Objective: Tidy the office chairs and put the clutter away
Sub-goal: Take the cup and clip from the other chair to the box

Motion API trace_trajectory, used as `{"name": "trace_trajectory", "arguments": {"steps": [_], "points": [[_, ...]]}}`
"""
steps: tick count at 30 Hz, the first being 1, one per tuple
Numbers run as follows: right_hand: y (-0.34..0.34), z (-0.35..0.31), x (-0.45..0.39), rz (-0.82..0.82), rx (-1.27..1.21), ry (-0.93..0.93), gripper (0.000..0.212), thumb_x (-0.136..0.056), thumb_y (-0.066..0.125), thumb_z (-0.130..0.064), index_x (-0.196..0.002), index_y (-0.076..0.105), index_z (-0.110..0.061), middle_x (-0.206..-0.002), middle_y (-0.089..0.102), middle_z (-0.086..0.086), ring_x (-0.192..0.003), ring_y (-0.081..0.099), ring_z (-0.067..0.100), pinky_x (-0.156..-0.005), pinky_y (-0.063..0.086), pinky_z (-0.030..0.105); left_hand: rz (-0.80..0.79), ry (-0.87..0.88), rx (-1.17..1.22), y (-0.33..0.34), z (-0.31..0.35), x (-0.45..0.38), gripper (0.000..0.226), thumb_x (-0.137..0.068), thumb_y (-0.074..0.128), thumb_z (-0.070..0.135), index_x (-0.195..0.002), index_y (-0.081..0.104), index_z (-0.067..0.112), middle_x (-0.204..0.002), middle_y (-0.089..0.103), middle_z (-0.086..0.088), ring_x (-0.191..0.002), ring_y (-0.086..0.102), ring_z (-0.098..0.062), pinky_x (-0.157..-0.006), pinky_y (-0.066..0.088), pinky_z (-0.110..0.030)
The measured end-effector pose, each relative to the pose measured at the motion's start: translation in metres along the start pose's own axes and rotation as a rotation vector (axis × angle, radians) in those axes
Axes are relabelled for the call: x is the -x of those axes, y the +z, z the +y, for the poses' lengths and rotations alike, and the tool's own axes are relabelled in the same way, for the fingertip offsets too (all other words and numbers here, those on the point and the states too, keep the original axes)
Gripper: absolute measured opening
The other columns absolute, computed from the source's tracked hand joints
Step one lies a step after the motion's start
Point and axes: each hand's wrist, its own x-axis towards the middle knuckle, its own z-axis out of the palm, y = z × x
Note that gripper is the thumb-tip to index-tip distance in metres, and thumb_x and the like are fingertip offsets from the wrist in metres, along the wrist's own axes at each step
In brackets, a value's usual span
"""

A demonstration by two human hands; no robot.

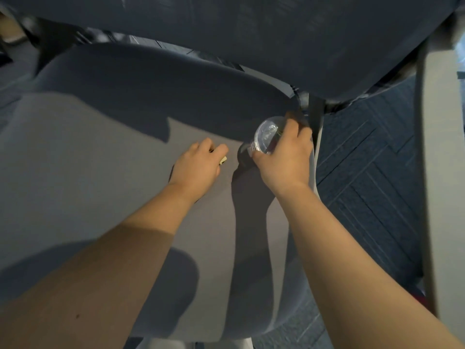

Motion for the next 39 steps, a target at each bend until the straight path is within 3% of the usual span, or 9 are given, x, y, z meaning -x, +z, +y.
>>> {"name": "trace_trajectory", "arguments": {"steps": [3,6,13,17,20,23,28,33,39], "points": [[-0.004,-0.009,0.011,-0.040,-0.037,-0.045,0.086,-0.079,0.070,-0.018,-0.146,0.017,-0.011,-0.145,0.026,0.014,-0.132,0.031,0.032,-0.111,0.030,0.037,0.026,-0.130,0.118,-0.020,-0.011,0.005,0.025,-0.084,0.046,-0.005,-0.108,0.053,-0.002,-0.110,0.057,-0.027,-0.095,0.056,-0.044,-0.076,0.045,-0.048],[-0.018,-0.025,0.026,-0.093,-0.086,-0.100,0.088,-0.080,0.070,-0.016,-0.147,0.014,-0.013,-0.150,0.021,0.011,-0.136,0.026,0.029,-0.111,0.030,0.035,0.077,-0.216,0.174,-0.062,-0.011,0.019,0.026,-0.085,0.046,-0.005,-0.110,0.053,-0.001,-0.112,0.057,-0.024,-0.097,0.055,-0.042,-0.079,0.044,-0.044],[-0.090,-0.068,0.072,-0.075,-0.174,-0.227,0.084,-0.080,0.069,-0.019,-0.145,0.017,-0.010,-0.149,0.025,0.009,-0.135,0.029,0.028,-0.107,0.034,0.036,0.197,-0.197,0.140,-0.177,0.026,0.052,0.027,-0.085,0.048,-0.002,-0.110,0.053,0.004,-0.112,0.059,-0.019,-0.098,0.054,-0.039,-0.081,0.042,-0.042],[-0.125,-0.075,0.093,-0.038,-0.184,-0.290,0.080,-0.079,0.069,-0.019,-0.143,0.022,-0.010,-0.147,0.028,0.009,-0.133,0.031,0.028,-0.105,0.035,0.035,0.127,-0.226,0.053,-0.206,0.044,0.070,0.023,-0.087,0.050,0.004,-0.109,0.052,0.009,-0.114,0.060,-0.015,-0.101,0.055,-0.038,-0.076,0.041,-0.040],[-0.127,-0.069,0.096,-0.039,-0.162,-0.290,0.080,-0.080,0.068,-0.020,-0.144,0.021,-0.011,-0.147,0.027,0.008,-0.132,0.032,0.027,-0.104,0.036,0.036,-0.019,-0.274,-0.056,-0.188,0.047,0.078,0.021,-0.089,0.055,0.019,-0.108,0.052,0.012,-0.115,0.062,-0.013,-0.103,0.056,-0.037,-0.077,0.044,-0.038],[-0.105,-0.057,0.088,-0.062,-0.140,-0.273,0.080,-0.080,0.068,-0.020,-0.144,0.021,-0.011,-0.147,0.028,0.008,-0.132,0.031,0.027,-0.105,0.035,0.037,-0.117,-0.364,-0.075,-0.150,0.036,0.077,0.034,-0.087,0.059,0.030,-0.112,0.051,0.009,-0.118,0.061,-0.014,-0.108,0.056,-0.035,-0.073,0.040,-0.034],[-0.049,-0.038,0.068,-0.098,-0.122,-0.234,0.081,-0.080,0.069,-0.019,-0.144,0.020,-0.011,-0.149,0.026,0.008,-0.133,0.030,0.027,-0.106,0.034,0.036,-0.148,-0.470,-0.005,-0.083,0.011,0.064,0.031,-0.086,0.062,0.028,-0.110,0.054,0.010,-0.120,0.061,-0.014,-0.109,0.057,-0.034,-0.081,0.047,-0.036],[-0.017,-0.025,0.050,-0.101,-0.091,-0.218,0.082,-0.080,0.069,-0.021,-0.145,0.019,-0.012,-0.149,0.026,0.008,-0.134,0.031,0.027,-0.106,0.031,0.032,-0.149,-0.357,-0.072,-0.041,-0.003,0.042,0.027,-0.088,0.057,0.027,-0.110,0.055,0.012,-0.120,0.060,-0.016,-0.109,0.057,-0.037,-0.082,0.048,-0.038],[-0.004,-0.015,0.042,-0.081,-0.111,-0.215,0.083,-0.079,0.071,-0.019,-0.144,0.020,-0.010,-0.149,0.027,0.009,-0.134,0.031,0.028,-0.108,0.030,0.031,-0.100,-0.234,-0.233,-0.011,-0.011,0.046,0.024,-0.095,0.041,0.012,-0.112,0.055,0.002,-0.118,0.056,-0.021,-0.103,0.057,-0.041,-0.077,0.050,-0.044]]}}
